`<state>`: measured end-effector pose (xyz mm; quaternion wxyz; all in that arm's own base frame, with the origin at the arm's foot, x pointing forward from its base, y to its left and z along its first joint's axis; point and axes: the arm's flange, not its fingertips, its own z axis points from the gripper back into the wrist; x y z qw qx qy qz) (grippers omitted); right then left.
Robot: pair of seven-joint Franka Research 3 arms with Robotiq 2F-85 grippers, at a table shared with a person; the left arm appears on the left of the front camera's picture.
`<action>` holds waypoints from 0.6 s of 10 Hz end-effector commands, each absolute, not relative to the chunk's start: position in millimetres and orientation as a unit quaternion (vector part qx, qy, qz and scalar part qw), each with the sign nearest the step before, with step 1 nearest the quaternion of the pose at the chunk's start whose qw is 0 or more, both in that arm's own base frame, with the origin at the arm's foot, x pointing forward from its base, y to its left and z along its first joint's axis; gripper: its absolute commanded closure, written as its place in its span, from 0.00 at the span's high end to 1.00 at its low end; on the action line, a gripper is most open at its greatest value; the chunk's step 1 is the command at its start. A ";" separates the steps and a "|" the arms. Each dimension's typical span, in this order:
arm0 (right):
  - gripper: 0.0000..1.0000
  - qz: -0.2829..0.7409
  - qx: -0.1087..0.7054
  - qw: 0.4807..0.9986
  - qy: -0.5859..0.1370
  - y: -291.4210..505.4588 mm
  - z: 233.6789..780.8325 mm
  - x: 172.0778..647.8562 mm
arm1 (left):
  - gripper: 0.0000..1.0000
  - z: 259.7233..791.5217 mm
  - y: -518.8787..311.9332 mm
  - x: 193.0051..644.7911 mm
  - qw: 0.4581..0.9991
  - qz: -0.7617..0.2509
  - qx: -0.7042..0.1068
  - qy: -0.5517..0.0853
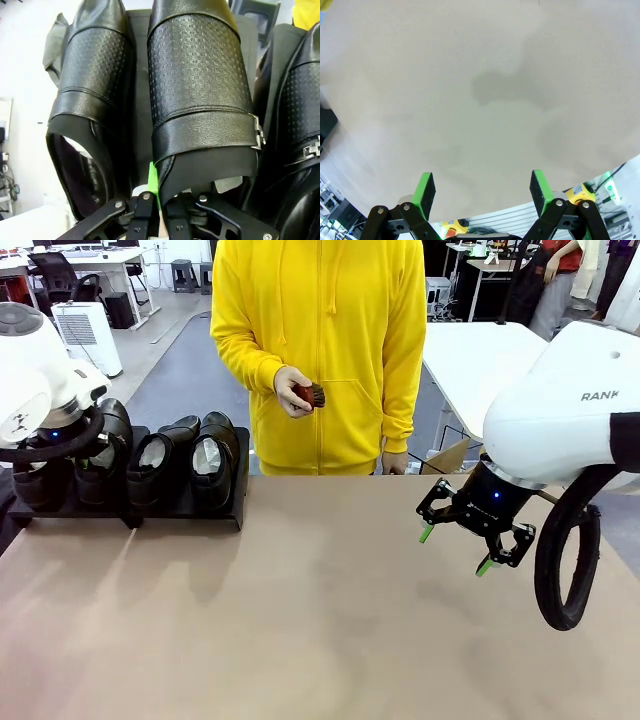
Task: Organize the shoes by placing them on the stand.
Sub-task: Place the Shoe from the middle of the table onto the Shoes Stand.
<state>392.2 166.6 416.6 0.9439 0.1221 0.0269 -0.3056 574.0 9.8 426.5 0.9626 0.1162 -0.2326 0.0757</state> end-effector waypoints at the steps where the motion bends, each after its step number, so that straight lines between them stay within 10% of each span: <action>1: 1.00 -0.297 0.121 0.947 0.024 165.2 419.2 395.7 | 0.00 422.6 9.9 579.0 0.954 0.078 0.144 -0.251; 2: 1.00 -0.297 0.121 0.947 0.024 165.2 419.2 395.7 | 0.00 422.1 9.8 578.6 0.953 0.077 0.152 -0.251; 5: 1.00 -0.297 0.121 0.947 0.024 165.2 419.2 395.7 | 0.51 430.2 9.8 575.3 0.946 0.074 0.168 -0.266; 6: 1.00 -0.297 0.121 0.947 0.024 165.2 419.2 395.7 | 0.51 435.7 9.7 573.0 0.948 0.075 0.164 -0.262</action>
